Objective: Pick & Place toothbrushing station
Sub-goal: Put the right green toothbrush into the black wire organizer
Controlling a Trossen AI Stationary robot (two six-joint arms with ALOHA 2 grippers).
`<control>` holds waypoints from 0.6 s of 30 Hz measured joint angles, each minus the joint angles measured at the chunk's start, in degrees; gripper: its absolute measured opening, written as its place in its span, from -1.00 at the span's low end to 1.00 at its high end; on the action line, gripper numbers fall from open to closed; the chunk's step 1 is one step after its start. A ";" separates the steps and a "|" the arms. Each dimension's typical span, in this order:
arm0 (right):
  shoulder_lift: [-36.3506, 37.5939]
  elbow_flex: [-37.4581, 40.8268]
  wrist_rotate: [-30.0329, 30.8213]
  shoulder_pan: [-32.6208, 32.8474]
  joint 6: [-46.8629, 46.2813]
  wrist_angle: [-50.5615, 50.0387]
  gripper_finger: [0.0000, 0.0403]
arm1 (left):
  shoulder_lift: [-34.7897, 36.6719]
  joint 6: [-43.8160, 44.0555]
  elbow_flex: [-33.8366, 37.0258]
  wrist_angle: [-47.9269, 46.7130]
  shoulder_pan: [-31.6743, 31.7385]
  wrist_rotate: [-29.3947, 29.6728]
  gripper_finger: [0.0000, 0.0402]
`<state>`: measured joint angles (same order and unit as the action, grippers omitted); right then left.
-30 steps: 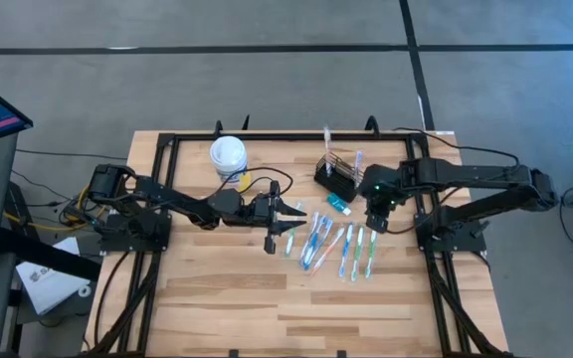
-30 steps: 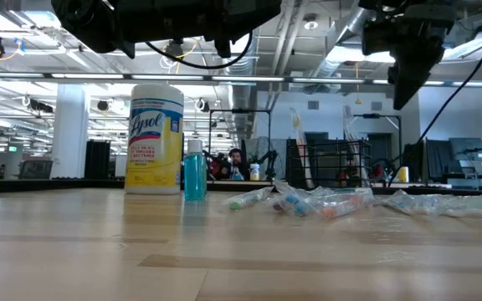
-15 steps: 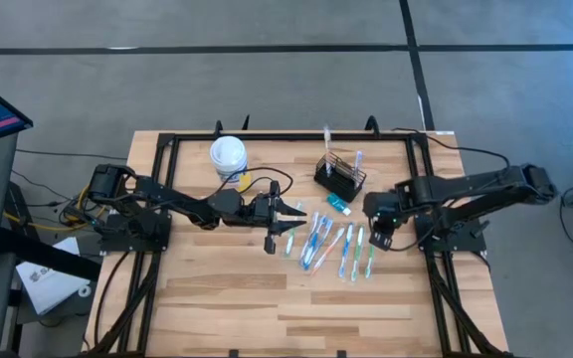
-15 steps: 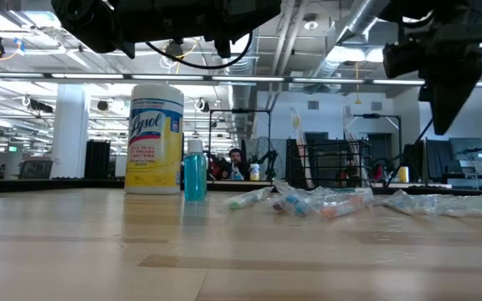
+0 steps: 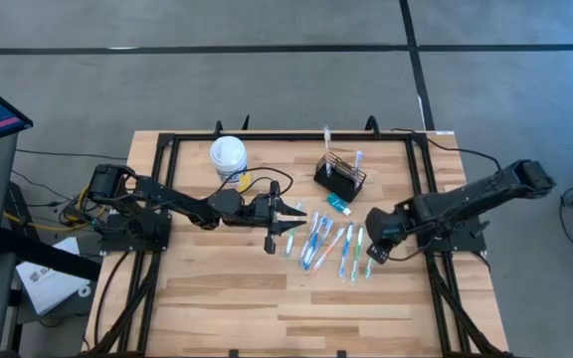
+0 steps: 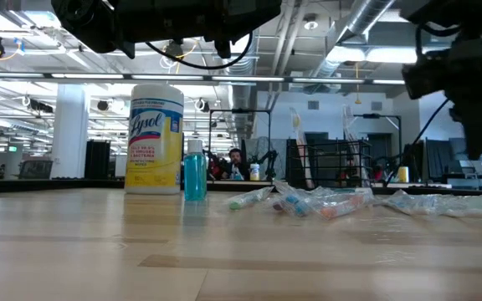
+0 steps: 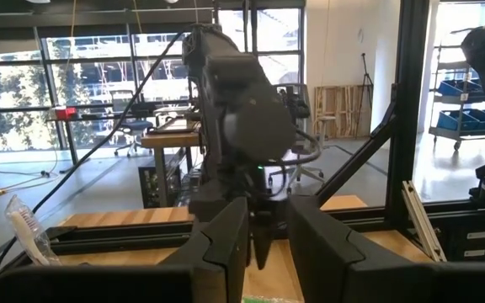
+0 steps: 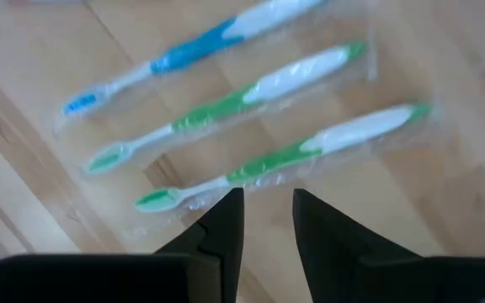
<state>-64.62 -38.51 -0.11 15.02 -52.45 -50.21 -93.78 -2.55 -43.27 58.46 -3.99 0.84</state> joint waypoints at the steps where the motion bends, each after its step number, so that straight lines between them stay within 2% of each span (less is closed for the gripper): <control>1: 0.00 0.50 -0.07 0.94 -1.18 0.31 -0.53 | 0.00 0.00 0.00 -0.01 -0.01 -0.01 -0.59; 11: 0.00 6.14 0.21 7.61 -10.16 11.46 -0.53 | 0.00 0.00 0.00 0.01 -0.01 0.00 -0.59; 18: 0.00 8.78 1.83 10.98 -15.50 13.27 -0.53 | 0.00 0.02 0.00 0.01 -0.02 -0.02 -0.59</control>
<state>-64.62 -29.72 1.73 26.01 -67.95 -36.94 -93.78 -2.53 -43.27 58.48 -4.01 0.82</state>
